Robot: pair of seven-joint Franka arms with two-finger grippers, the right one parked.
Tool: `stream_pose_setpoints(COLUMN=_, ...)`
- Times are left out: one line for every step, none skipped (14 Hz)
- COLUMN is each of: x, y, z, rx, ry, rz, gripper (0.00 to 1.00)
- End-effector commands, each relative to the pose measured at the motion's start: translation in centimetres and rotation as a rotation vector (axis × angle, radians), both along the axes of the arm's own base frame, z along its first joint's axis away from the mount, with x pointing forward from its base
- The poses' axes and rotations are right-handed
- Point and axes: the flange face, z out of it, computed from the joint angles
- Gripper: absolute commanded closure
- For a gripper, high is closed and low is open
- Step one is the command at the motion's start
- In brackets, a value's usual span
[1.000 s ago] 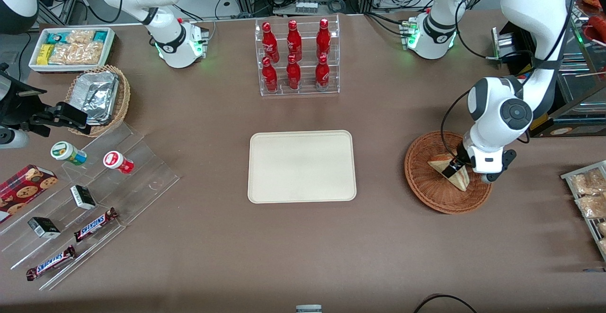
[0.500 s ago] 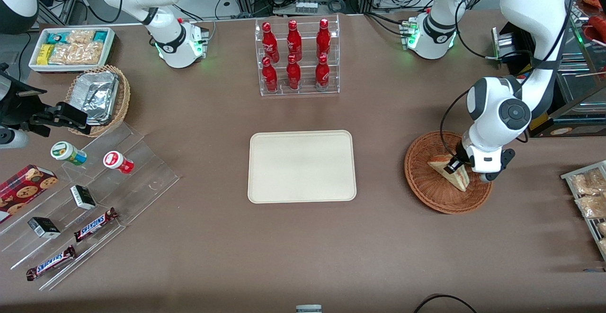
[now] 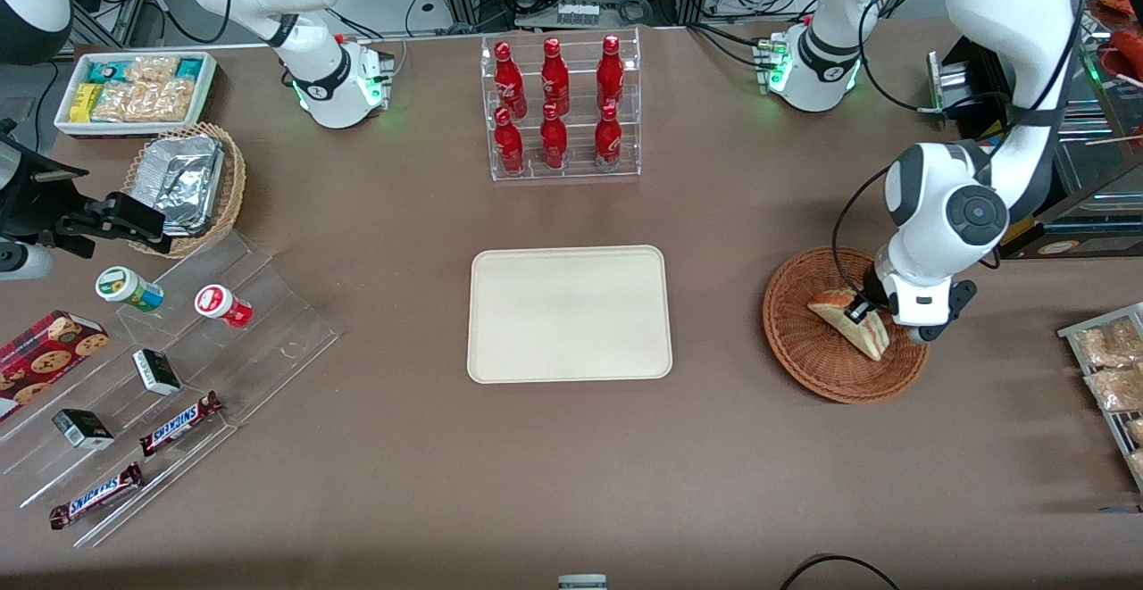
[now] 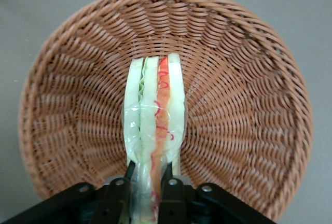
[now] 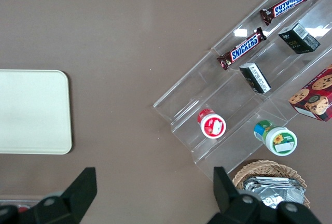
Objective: Place sandwich from basket to tray
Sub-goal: 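Lower the left gripper onto the sandwich and close on it, then lift the sandwich and carry it over the white tray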
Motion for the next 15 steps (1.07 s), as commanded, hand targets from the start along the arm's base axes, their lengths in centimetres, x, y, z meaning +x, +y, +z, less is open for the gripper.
stream_pose_setpoints(x=1.9, y=-3.4, z=7.1, rx=0.017, ry=0.046, rz=-0.107, gripper=1.0)
stream_pose_setpoints(x=2.7, y=-6.0, z=9.7, rx=0.013, ry=0.05, rz=-0.147, gripper=1.0)
stream_pose_setpoints(x=3.1, y=-8.8, z=12.0, rx=0.005, ry=0.045, rz=-0.19, gripper=1.0)
stream_pose_setpoints(x=3.3, y=-11.2, z=13.9, rx=-0.001, ry=0.035, rz=-0.228, gripper=1.0)
stream_pose_setpoints(x=3.0, y=-14.7, z=15.0, rx=-0.008, ry=0.028, rz=-0.286, gripper=1.0)
stream_pose_setpoints(x=2.6, y=-18.3, z=15.8, rx=-0.016, ry=0.009, rz=-0.341, gripper=1.0)
stream_pose_setpoints(x=2.2, y=-21.8, z=16.1, rx=-0.024, ry=-0.004, rz=-0.396, gripper=1.0)
stream_pose_setpoints(x=1.7, y=-24.9, z=15.5, rx=-0.031, ry=-0.001, rz=-0.44, gripper=1.0)
stream_pose_setpoints(x=0.9, y=-28.2, z=14.7, rx=-0.029, ry=0.001, rz=-0.489, gripper=1.0)
stream_pose_setpoints(x=-0.1, y=-31.8, z=13.6, rx=-0.007, ry=-0.001, rz=-0.54, gripper=1.0)
stream_pose_setpoints(x=-0.7, y=-34.7, z=12.4, rx=0.006, ry=-0.006, rz=-0.558, gripper=1.0)
stream_pose_setpoints(x=-1.1, y=-36.8, z=11.2, rx=0.016, ry=-0.002, rz=-0.578, gripper=1.0)
stream_pose_setpoints(x=-1.9, y=-38.9, z=9.5, rx=0.033, ry=0.006, rz=-0.616, gripper=1.0)
stream_pose_setpoints(x=-3.1, y=-41.4, z=7.8, rx=0.041, ry=0.014, rz=-0.658, gripper=1.0)
stream_pose_setpoints(x=-3.8, y=-43.3, z=6.1, rx=0.042, ry=0.028, rz=-0.678, gripper=1.0)
